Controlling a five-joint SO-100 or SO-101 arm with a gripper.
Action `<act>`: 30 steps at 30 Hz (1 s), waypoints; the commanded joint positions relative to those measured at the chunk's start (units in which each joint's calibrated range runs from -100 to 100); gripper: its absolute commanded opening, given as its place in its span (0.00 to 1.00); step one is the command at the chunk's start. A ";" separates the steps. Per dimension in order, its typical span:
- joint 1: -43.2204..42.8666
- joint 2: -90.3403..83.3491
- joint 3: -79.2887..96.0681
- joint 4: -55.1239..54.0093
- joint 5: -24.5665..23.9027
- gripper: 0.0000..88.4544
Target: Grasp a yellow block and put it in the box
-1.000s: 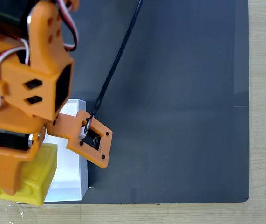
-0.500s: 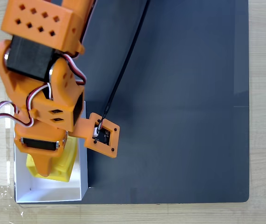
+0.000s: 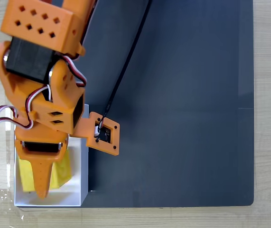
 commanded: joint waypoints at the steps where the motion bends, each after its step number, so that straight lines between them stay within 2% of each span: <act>1: 0.13 -6.07 -2.33 -0.24 -0.23 0.45; 7: -3.66 -18.10 0.47 3.43 -1.75 0.43; 9: -5.51 -23.19 1.74 5.61 -4.42 0.36; 13: -10.48 -34.80 6.44 9.19 -9.62 0.14; 16: -14.86 -44.21 12.68 9.71 -11.72 0.01; 22: -22.77 -64.04 35.48 9.27 -11.93 0.03; 26: -23.86 -77.76 56.28 7.09 -11.72 0.04; 30: -23.27 -90.05 79.71 0.02 -11.45 0.04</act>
